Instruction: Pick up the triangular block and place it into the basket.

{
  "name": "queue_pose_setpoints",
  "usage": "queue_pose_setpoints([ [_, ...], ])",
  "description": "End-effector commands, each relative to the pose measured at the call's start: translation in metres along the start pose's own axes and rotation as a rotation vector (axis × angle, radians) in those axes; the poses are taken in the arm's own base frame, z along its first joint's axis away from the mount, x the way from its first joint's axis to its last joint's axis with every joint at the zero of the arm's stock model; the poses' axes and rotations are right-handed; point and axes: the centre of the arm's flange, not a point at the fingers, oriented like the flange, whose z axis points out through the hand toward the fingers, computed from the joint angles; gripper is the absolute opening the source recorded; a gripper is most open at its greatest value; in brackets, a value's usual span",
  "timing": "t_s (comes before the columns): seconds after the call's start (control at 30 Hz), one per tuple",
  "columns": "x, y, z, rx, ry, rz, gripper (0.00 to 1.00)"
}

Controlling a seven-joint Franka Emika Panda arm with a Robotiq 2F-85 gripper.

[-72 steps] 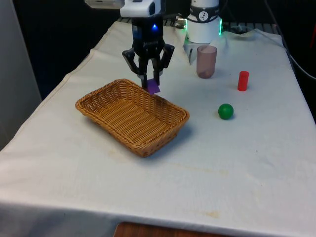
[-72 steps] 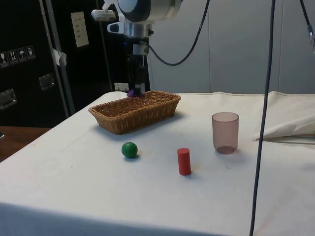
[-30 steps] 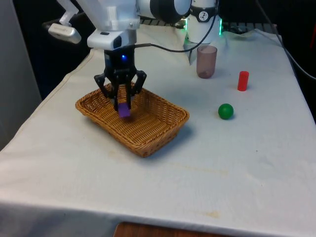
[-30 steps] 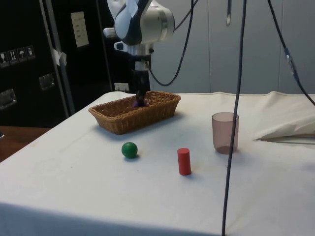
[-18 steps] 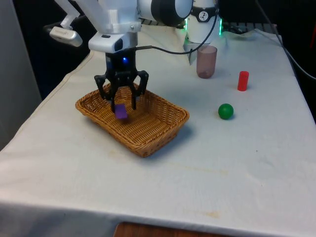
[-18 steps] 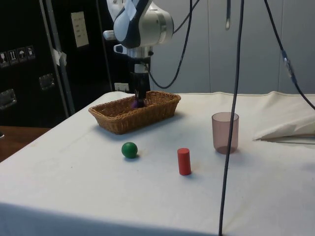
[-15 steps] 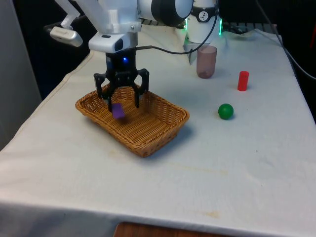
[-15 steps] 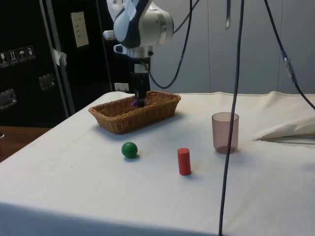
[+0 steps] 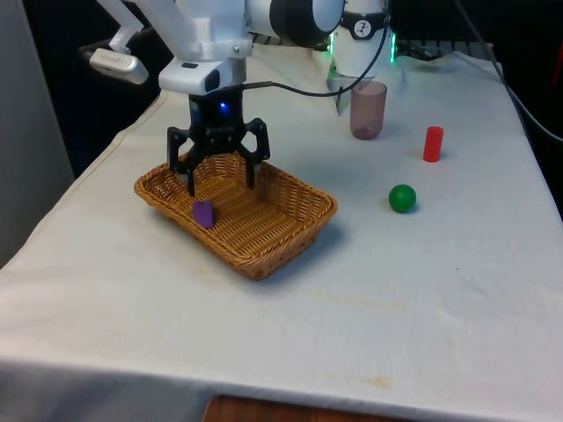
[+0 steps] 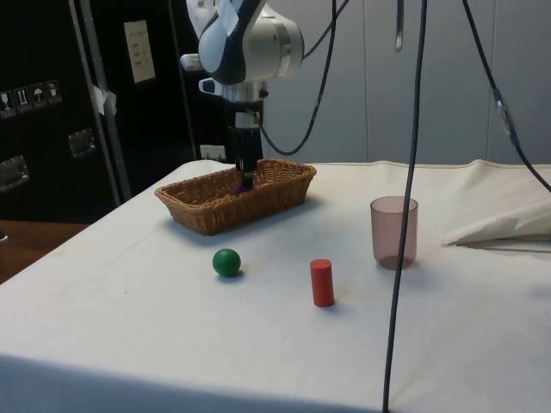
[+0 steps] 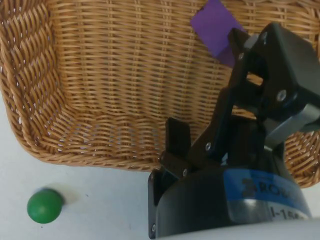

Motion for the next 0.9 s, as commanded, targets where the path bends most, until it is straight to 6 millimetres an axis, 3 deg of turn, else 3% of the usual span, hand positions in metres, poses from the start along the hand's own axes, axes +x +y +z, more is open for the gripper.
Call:
queue_pose_setpoints([
  [0.0, 0.001, -0.001, -0.001, 0.004, 0.006, 0.004, 1.00],
  [0.43, 0.005, 0.000, -0.015, 0.015, 0.028, 0.027, 1.00],
  [0.87, 0.016, 0.001, -0.061, 0.005, 0.063, 0.064, 1.00],
])
